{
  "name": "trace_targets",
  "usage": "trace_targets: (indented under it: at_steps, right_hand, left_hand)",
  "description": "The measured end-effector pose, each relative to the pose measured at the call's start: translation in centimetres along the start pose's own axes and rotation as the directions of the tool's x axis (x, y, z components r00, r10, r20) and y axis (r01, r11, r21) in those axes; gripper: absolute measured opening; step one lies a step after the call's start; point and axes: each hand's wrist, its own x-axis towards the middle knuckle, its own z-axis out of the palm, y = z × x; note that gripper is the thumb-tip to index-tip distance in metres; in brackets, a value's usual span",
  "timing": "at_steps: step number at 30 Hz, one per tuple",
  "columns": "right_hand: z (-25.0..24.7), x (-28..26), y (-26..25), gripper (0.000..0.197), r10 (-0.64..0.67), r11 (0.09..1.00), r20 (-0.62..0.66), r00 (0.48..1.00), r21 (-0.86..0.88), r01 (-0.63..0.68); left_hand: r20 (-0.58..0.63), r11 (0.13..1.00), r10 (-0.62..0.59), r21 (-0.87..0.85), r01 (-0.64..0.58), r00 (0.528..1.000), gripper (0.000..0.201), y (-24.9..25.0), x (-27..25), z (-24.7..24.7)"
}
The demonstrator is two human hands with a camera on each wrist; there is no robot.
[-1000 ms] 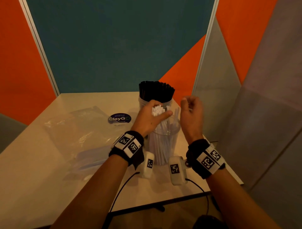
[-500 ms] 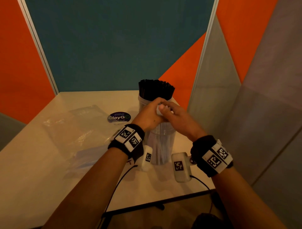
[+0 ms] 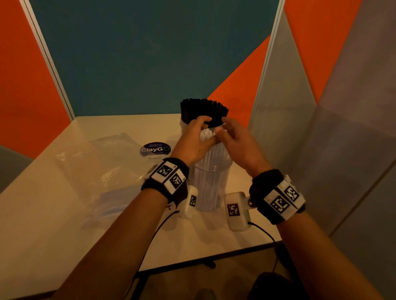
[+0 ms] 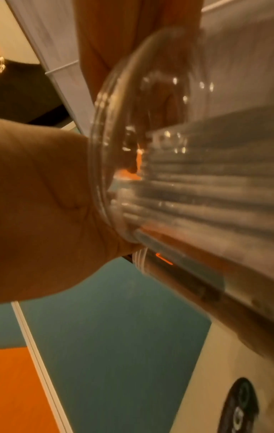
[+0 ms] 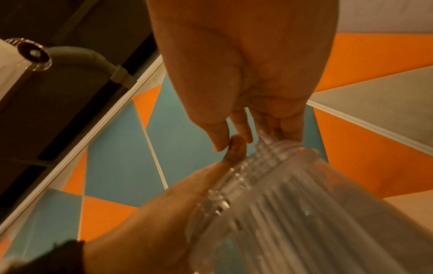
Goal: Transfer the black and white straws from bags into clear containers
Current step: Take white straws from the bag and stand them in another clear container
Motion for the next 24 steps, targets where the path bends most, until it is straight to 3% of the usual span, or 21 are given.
trace_targets:
  at_steps: [4, 7, 11, 13, 15, 17, 19, 22, 24]
  right_hand:
    - [0.5, -0.6, 0.5, 0.040, -0.095, 0.990, 0.117, 0.989, -0.094, 0.106]
    - [0.5, -0.9, 0.9, 0.052, -0.091, 0.992, 0.065, 0.994, -0.076, 0.096]
    - [0.5, -0.8, 1.1, 0.052, -0.135, 0.970, 0.193, 0.972, -0.174, 0.170]
    - [0.5, -1.1, 0.9, 0.056, -0.099, 0.980, 0.155, 0.983, -0.154, 0.123]
    - [0.4, -1.7, 0.6, 0.056, -0.152, 0.975, 0.050, 0.987, -0.157, 0.158]
    - [0.5, -3.0, -0.1, 0.048, -0.299, 0.943, -0.056, 0.953, -0.168, 0.286]
    - [1.3, -4.9, -1.2, 0.033, -0.444, 0.891, -0.082, 0.892, -0.144, 0.431]
    - [3.8, -7.8, -3.4, 0.027, -0.478, 0.871, 0.132, 0.868, -0.053, 0.488]
    - [6.3, -8.9, -4.5, 0.029, -0.394, 0.874, 0.407, 0.824, -0.110, 0.473]
  left_hand:
    - [0.058, 0.991, 0.066, 0.114, -0.072, 0.996, 0.045, -0.5, -0.4, -0.4]
    - [-0.011, 0.993, 0.081, 0.086, -0.080, 0.997, 0.041, -0.1, -0.7, -0.8]
    - [-0.041, 0.995, 0.088, 0.051, -0.085, 0.995, 0.042, 0.3, -1.5, -1.5]
    - [-0.028, 0.994, 0.106, 0.043, -0.104, 0.994, 0.043, 0.1, -2.5, -2.3]
    - [-0.053, 0.992, 0.119, 0.049, -0.116, 0.992, 0.042, -0.3, -3.9, -3.7]
    - [-0.060, 0.989, 0.131, 0.079, -0.126, 0.990, 0.035, -1.1, -5.9, -5.8]
    - [0.000, 0.973, 0.133, 0.189, -0.130, 0.991, 0.030, -2.2, -8.1, -8.6]
    - [0.193, 0.889, -0.082, 0.458, -0.016, 0.978, 0.034, -4.0, -11.3, -12.9]
    - [0.282, 0.794, -0.294, 0.604, 0.069, 0.913, 0.042, -5.0, -12.9, -14.9]
